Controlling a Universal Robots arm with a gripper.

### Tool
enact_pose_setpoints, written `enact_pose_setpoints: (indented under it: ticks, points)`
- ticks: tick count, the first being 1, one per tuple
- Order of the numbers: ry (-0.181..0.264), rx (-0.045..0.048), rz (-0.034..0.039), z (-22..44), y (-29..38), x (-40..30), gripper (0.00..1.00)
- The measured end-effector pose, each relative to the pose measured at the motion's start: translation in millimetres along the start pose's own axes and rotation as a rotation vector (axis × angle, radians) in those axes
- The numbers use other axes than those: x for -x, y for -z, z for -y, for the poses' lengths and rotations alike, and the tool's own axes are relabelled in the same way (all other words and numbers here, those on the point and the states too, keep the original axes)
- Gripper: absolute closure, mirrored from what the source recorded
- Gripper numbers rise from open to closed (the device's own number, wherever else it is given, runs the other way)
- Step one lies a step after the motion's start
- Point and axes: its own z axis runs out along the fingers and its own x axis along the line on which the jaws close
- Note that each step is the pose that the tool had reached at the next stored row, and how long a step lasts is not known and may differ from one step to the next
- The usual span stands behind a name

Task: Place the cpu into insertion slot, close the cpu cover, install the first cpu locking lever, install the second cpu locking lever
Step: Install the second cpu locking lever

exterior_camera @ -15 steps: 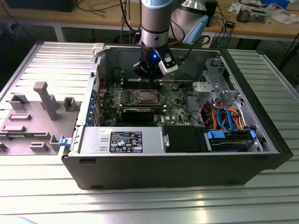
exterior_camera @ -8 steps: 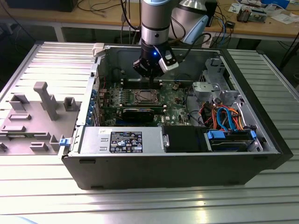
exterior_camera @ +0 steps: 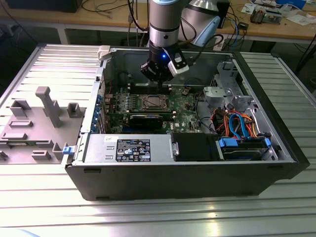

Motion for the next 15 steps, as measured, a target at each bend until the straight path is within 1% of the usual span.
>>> enact_pose_setpoints:
  ticks: [5, 15]
  points:
    - [0.0, 0.0008, 0.0001, 3.4, 0.2, -0.1, 0.89]
    - [0.0, 0.0006, 0.0001, 4.2, 0.9, -0.1, 0.89]
